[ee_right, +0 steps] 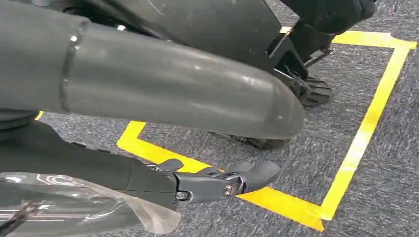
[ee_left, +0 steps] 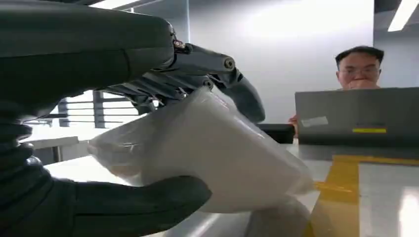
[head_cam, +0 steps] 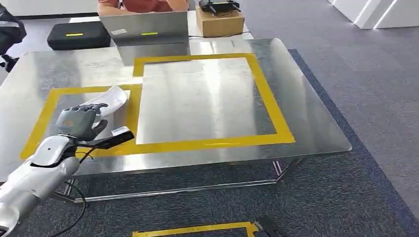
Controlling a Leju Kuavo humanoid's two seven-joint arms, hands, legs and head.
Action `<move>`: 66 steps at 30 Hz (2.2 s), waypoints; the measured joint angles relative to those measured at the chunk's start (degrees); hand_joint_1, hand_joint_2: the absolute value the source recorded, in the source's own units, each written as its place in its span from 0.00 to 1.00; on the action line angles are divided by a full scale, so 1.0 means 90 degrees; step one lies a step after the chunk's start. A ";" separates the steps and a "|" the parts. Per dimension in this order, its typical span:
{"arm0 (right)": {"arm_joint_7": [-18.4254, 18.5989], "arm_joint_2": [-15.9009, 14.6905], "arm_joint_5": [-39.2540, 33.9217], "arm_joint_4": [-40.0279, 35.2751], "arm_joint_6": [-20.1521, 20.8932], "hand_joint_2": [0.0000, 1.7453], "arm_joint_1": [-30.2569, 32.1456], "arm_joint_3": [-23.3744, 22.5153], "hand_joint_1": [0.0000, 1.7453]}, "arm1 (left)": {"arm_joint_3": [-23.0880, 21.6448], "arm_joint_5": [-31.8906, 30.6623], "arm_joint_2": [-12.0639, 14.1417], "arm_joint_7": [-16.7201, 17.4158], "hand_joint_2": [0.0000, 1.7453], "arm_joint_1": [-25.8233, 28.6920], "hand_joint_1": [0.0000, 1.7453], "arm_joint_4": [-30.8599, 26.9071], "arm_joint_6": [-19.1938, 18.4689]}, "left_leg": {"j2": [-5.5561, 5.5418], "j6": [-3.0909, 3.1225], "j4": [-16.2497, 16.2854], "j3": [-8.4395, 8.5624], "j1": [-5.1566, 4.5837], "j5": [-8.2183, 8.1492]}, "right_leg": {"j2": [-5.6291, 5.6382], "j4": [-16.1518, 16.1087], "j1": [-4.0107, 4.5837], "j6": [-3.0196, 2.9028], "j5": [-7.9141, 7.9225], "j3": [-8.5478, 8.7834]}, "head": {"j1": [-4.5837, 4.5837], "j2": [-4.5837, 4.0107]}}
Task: Take the parts from the cabinet and place them on the table.
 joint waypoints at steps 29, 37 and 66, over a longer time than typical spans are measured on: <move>0.0017 0.0027 -0.0066 -0.0010 0.0007 0.00 0.0003 0.0097 0.00 | -0.0007 0.0097 0.0192 0.0711 0.00 -0.0105 0.00 0.0330 -0.0383 | 0.0000 0.0023 0.0022 -0.0002 -0.0027 -0.0015 | -0.0002 -0.0004 -0.0027 0.0013 0.0004 0.0003 | -0.0002 0.0000; 0.0019 0.0051 -0.0068 -0.0017 0.0007 0.00 -0.0002 0.0104 0.00 | -0.0005 0.0097 0.0231 0.0724 0.00 -0.0149 0.00 0.0330 -0.0381 | 0.0014 0.0219 -0.0093 0.0045 -0.0017 0.0071 | 0.0023 0.0028 -0.0062 0.0176 -0.0095 -0.0034 | 0.0005 0.0000; 0.0049 0.0063 -0.0197 -0.0066 0.0007 0.00 0.0027 0.0136 0.00 | 0.0012 0.0272 0.0202 0.0590 0.00 -0.0008 0.00 0.0214 -0.0310 | -0.0017 0.0055 -0.0147 0.0640 -0.0055 -0.0398 | 0.0061 0.0061 -0.0023 0.0059 0.0715 -0.0649 | -0.0010 0.0000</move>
